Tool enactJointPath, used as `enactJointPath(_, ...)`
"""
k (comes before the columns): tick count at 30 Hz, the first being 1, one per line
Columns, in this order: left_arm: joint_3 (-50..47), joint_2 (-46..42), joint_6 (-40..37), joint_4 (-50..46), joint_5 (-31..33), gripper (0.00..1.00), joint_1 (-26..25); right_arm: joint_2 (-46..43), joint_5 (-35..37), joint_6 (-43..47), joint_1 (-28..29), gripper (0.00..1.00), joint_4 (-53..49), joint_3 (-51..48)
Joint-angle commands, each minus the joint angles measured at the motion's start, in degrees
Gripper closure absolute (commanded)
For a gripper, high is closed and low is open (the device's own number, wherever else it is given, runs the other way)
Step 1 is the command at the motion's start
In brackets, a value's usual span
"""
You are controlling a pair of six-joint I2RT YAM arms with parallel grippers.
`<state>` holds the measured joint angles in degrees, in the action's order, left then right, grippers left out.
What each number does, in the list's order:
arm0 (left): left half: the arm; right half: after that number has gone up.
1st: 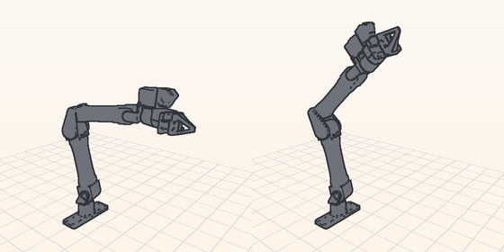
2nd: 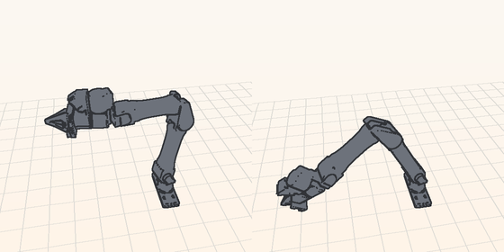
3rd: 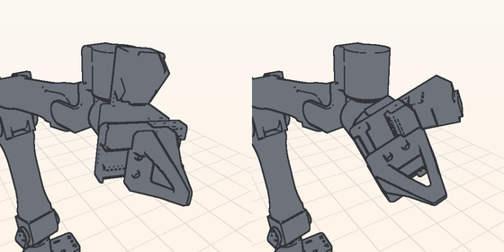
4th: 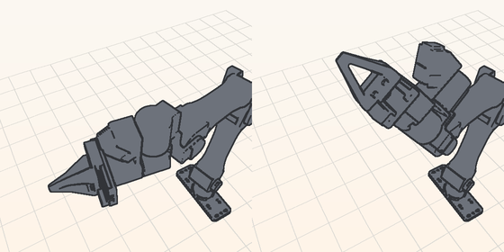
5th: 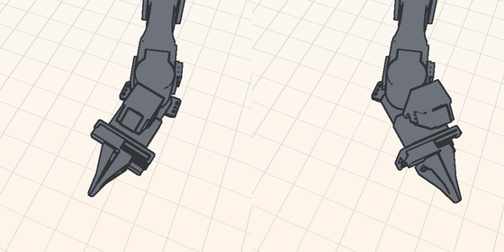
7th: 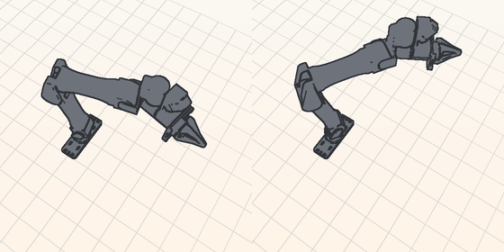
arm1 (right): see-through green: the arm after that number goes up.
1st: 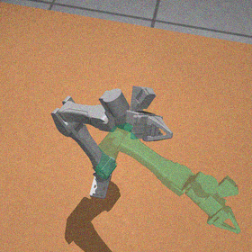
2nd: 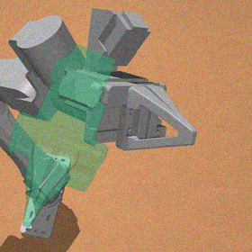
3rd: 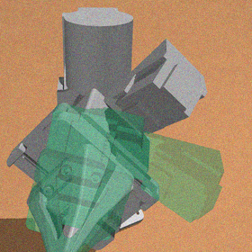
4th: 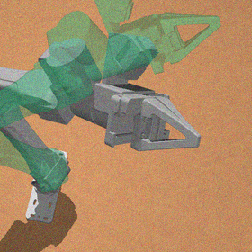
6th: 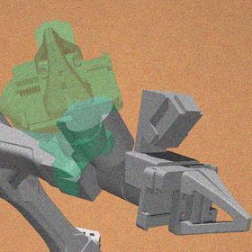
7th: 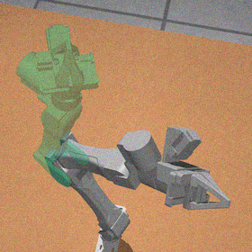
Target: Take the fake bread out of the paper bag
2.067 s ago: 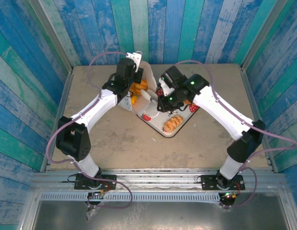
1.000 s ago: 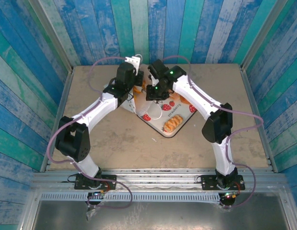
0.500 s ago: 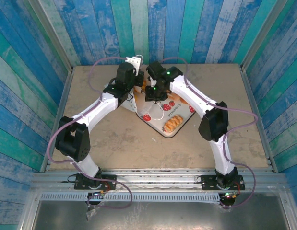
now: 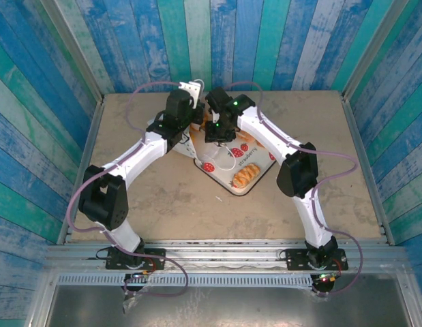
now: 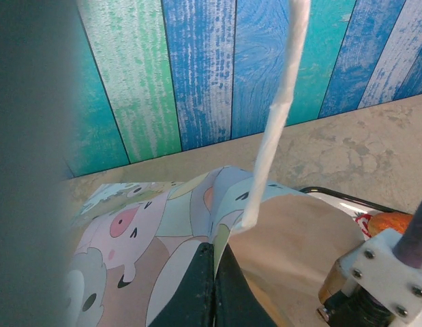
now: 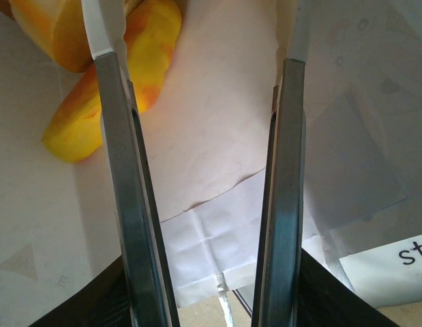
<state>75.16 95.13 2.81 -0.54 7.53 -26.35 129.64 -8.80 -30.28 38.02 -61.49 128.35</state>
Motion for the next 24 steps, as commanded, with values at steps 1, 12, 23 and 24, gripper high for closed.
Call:
enactJointPath(1, 0.63, -3.61, -0.35, 1.29, -0.9, 1.0, -0.02, 1.41, 1.41, -0.63, -0.49, 0.52, -0.47, 1.59)
enactJointPath(12, 0.58, -3.41, -0.61, 1.35, 0.1, 1.0, -0.02, 2.21, 0.97, 0.49, -0.62, 0.68, -0.38, 4.49)
enactJointPath(23, 0.57, -2.59, 1.62, 2.46, 3.09, 1.0, -0.02, -4.63, 2.71, 2.07, 0.44, 0.82, -0.43, 0.31)
enactJointPath(24, 0.64, -2.53, 1.83, 2.54, 3.27, 1.0, -0.02, -5.36, 2.65, 2.14, 0.67, 0.83, -0.42, -0.12)
